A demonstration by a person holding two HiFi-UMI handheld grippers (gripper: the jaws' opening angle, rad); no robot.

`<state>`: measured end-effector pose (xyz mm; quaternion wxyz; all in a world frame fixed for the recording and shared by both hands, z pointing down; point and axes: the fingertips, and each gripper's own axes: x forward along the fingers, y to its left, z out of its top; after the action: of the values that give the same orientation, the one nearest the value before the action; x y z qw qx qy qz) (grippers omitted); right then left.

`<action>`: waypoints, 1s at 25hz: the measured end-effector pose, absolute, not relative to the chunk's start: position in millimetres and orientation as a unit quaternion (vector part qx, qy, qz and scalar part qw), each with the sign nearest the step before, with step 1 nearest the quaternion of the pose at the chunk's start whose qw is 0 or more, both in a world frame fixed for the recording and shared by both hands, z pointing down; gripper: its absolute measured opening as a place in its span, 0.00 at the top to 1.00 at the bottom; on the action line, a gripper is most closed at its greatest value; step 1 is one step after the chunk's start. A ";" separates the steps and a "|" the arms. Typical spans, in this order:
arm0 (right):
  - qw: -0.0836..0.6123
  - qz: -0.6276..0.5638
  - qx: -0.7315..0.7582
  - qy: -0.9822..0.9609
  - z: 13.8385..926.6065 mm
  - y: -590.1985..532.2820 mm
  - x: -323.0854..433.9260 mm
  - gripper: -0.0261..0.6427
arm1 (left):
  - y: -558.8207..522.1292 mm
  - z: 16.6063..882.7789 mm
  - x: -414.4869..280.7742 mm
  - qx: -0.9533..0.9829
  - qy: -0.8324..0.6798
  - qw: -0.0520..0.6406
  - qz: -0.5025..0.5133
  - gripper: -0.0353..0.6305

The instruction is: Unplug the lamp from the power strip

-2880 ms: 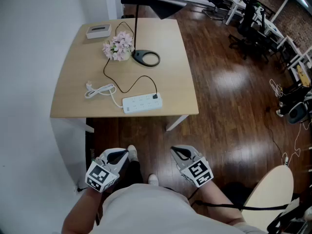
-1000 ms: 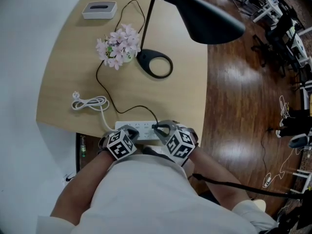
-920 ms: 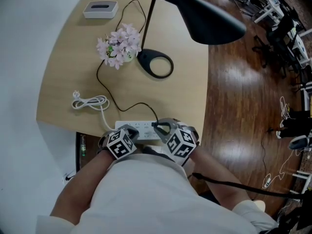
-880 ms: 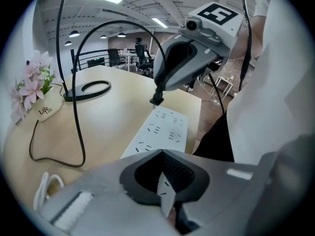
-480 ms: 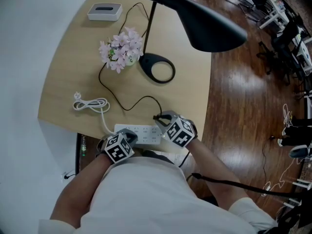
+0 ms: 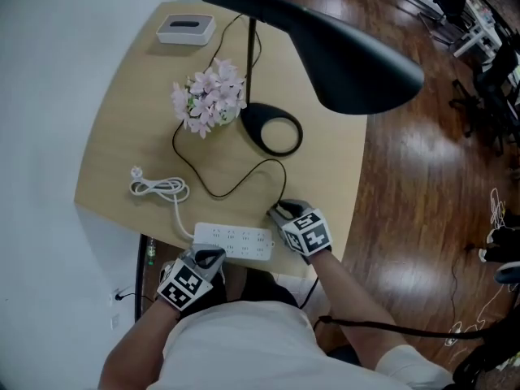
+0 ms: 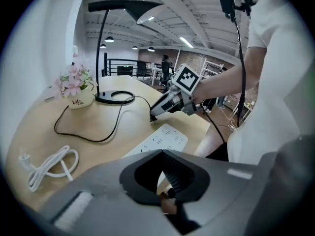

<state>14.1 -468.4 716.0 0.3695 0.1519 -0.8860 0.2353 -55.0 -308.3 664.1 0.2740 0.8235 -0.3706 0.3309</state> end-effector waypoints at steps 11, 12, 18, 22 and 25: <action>0.328 0.207 0.254 -0.886 684.0 -464.3 49.5 0.72 | -292.1 590.9 -68.7 0.850 -0.405 0.186 0.282 0.94; 0.320 0.197 0.253 -0.892 672.5 -453.5 47.8 0.72 | -287.5 577.5 -69.2 0.856 -0.407 0.167 0.271 0.94; 0.279 0.172 0.210 -0.921 620.1 -304.4 31.4 0.73 | -205.8 514.2 -82.1 0.879 -0.427 0.095 0.190 0.94; 0.251 0.165 0.239 -0.923 583.1 -193.7 30.2 0.73 | -131.8 499.4 -91.8 0.892 -0.412 0.096 0.157 0.94; 0.235 0.161 0.260 -0.923 558.3 -119.9 28.6 0.73 | -75.5 489.8 -99.2 0.902 -0.398 0.100 0.133 0.94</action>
<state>28.6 -119.9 558.3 0.2346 0.2597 -0.9229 0.1606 -99.2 -75.5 489.8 0.0996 0.9021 -0.3982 0.1333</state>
